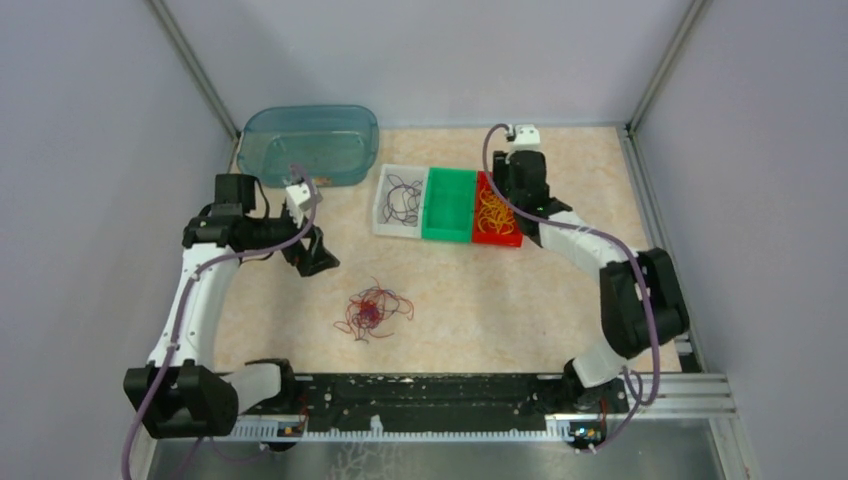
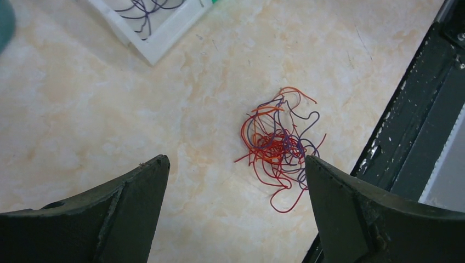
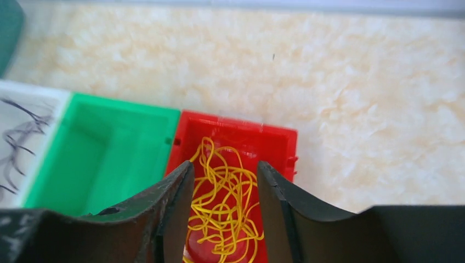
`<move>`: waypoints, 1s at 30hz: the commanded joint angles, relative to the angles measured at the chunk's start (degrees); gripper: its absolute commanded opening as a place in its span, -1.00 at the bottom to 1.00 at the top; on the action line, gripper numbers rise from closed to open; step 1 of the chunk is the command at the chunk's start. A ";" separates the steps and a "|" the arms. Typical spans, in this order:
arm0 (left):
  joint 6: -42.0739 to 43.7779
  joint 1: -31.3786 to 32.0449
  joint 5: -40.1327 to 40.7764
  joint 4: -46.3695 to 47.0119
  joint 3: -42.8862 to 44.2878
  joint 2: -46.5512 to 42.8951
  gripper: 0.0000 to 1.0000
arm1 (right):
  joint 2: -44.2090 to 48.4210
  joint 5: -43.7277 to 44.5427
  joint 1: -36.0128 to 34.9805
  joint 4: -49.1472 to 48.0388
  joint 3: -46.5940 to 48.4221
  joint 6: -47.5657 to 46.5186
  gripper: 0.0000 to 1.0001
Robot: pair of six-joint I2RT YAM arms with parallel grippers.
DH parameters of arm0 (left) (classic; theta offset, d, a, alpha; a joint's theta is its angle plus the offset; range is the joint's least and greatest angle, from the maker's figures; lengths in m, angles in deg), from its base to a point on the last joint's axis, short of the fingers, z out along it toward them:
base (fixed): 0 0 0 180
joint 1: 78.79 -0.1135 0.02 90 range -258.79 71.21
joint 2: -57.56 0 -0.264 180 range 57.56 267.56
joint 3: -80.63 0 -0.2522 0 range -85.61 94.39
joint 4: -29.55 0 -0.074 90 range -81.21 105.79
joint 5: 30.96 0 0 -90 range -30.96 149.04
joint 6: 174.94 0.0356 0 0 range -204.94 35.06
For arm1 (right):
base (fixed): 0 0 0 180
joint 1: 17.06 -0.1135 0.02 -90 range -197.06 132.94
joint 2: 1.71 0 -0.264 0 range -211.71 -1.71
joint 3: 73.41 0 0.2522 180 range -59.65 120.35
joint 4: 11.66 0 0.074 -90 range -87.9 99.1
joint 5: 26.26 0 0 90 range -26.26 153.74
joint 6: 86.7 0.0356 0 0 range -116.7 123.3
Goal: Untangle the cables
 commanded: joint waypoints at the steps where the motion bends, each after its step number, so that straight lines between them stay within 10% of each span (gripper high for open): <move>1: 1.56 4.60 2.82 -0.71 -2.55 1.12 0.98 | 11.17 -0.34 -0.40 -6.27 -0.92 1.11 -0.02; 13: 7.79 7.43 0.33 -1.49 -4.70 5.57 0.83 | 23.76 -29.74 -12.44 -8.98 -10.97 3.97 0.16; 30: 12.00 -2.57 2.69 -1.12 -4.84 4.93 0.98 | -7.45 -55.52 -32.09 -4.64 4.26 -9.00 -0.06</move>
